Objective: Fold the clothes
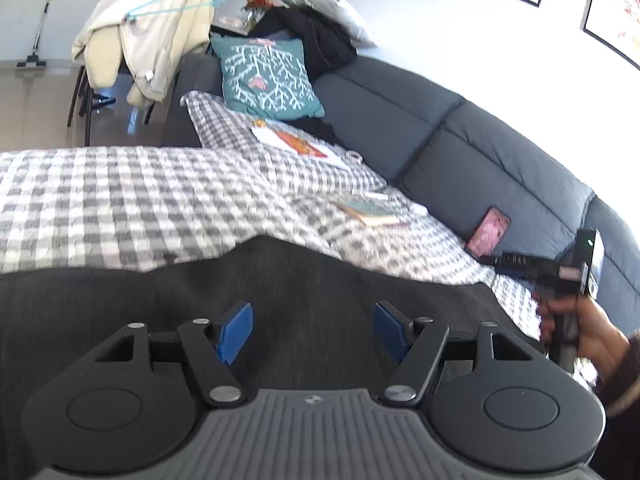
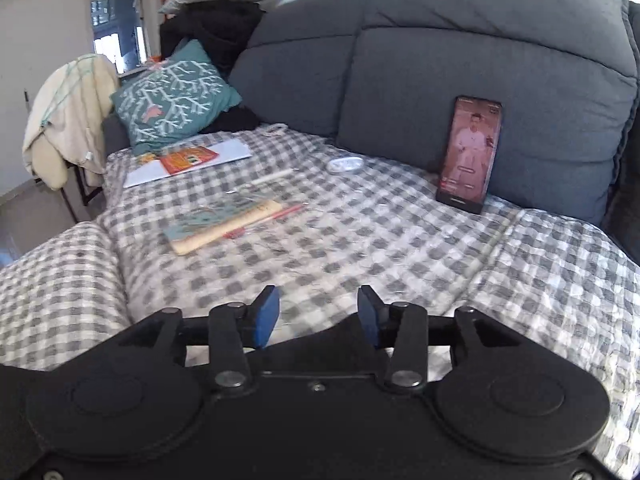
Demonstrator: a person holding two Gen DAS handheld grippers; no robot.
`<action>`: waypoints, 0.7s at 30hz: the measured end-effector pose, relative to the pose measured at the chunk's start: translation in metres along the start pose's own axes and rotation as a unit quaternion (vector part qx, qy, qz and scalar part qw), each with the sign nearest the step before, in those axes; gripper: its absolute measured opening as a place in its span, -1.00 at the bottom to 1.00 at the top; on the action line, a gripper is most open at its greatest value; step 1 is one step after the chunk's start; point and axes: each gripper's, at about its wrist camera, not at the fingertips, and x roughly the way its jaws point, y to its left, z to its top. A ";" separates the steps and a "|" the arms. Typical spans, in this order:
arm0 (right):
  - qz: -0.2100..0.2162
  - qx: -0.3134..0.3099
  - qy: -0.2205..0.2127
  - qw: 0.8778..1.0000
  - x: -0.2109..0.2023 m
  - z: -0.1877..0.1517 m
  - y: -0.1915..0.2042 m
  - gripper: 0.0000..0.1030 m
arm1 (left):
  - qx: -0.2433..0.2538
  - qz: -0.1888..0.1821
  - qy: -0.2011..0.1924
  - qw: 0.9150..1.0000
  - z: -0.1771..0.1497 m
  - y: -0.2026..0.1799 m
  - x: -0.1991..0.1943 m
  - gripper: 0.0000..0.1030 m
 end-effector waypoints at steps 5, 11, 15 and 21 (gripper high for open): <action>0.084 -0.073 0.018 0.994 0.001 -0.027 0.069 0.04 | -0.009 0.079 0.004 0.997 -0.004 0.019 0.014 0.31; 0.023 -0.082 0.038 0.996 0.042 -0.034 0.052 0.04 | -0.087 0.092 -0.024 0.992 -0.003 0.073 -0.010 -0.04; -0.062 -0.040 0.031 0.997 0.054 -0.027 -0.005 0.04 | -0.126 0.139 -0.040 0.981 -0.004 0.104 -0.025 -0.07; -0.069 -0.006 0.025 0.997 0.026 -0.023 -0.029 0.04 | -0.113 0.098 -0.069 0.986 0.002 0.076 -0.054 0.12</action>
